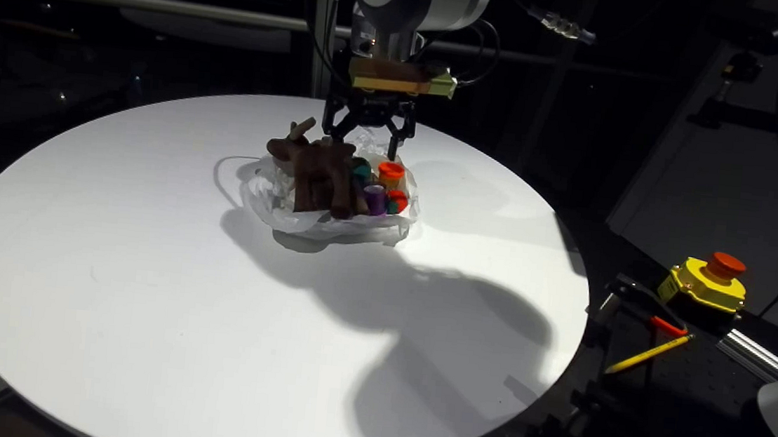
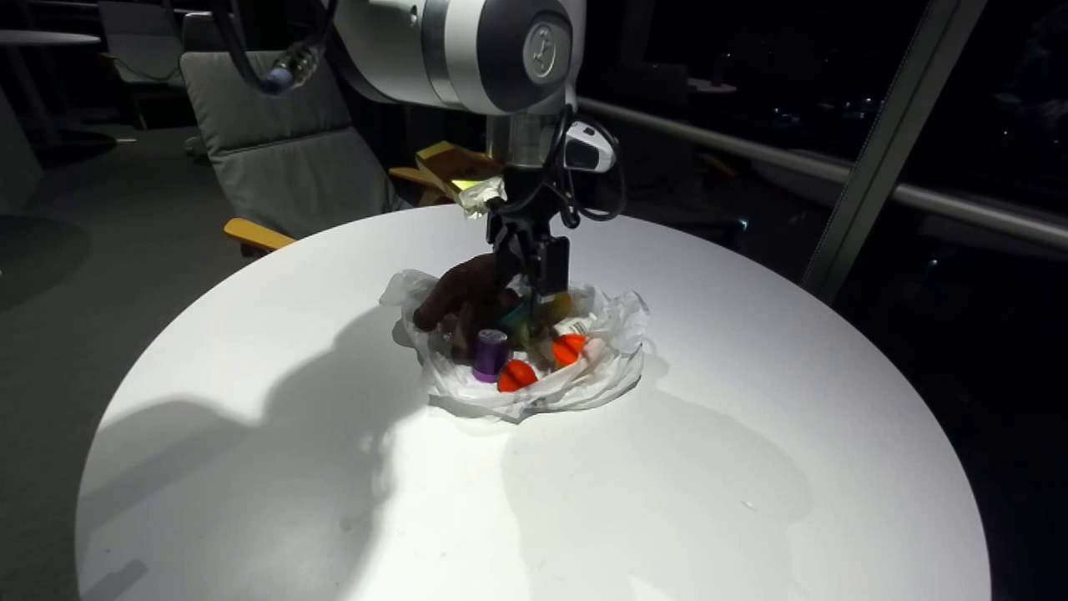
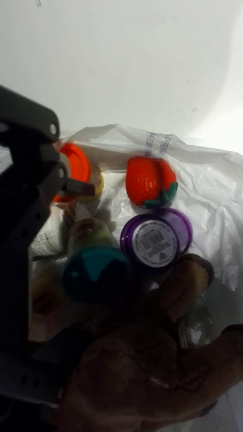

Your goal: Put all the objects on the table in the white plastic bag

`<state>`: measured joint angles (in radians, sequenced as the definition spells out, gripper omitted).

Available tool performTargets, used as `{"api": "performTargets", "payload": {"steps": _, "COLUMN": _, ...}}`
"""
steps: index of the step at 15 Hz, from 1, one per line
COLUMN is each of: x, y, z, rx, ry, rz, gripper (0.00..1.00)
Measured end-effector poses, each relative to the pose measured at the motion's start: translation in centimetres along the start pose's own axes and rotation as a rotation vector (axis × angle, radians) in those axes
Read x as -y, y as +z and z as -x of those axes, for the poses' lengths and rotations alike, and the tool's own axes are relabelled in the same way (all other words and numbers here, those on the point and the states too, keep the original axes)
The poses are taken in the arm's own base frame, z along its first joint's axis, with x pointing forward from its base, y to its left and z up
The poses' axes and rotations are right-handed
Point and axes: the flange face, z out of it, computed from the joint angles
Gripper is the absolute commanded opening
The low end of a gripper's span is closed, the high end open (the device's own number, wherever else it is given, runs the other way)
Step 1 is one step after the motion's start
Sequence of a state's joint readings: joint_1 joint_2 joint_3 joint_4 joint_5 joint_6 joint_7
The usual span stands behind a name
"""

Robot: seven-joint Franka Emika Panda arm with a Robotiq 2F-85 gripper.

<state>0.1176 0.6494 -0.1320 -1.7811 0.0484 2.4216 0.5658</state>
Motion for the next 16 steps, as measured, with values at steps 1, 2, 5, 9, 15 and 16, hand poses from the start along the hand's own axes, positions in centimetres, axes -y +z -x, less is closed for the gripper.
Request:
{"api": "performTargets", "payload": {"steps": 1, "x": 0.2, "y": -0.6, "z": -0.2, "rx": -0.009, "ry": 0.0, "rz": -0.008, "gripper": 1.0}}
{"api": "performTargets", "payload": {"steps": 2, "x": 0.4, "y": -1.5, "z": -0.3, "rx": -0.017, "ry": 0.003, "rz": -0.021, "gripper": 0.99}}
{"api": "performTargets", "payload": {"steps": 5, "x": 1.1, "y": -5.4, "z": 0.2, "rx": -0.012, "ry": 0.014, "rz": -0.1, "gripper": 1.0}}
{"api": "performTargets", "payload": {"steps": 9, "x": 1.9, "y": -13.0, "z": 4.3, "rx": 0.144, "ry": -0.063, "rz": -0.201, "gripper": 1.0}}
{"api": "performTargets", "payload": {"steps": 15, "x": 0.8, "y": -25.7, "z": 13.2, "rx": 0.419, "ry": -0.251, "rz": -0.173, "gripper": 1.0}}
{"api": "performTargets", "payload": {"steps": 16, "x": 0.4, "y": -27.7, "z": 14.8, "rx": 0.447, "ry": -0.271, "rz": -0.155, "gripper": 1.0}}
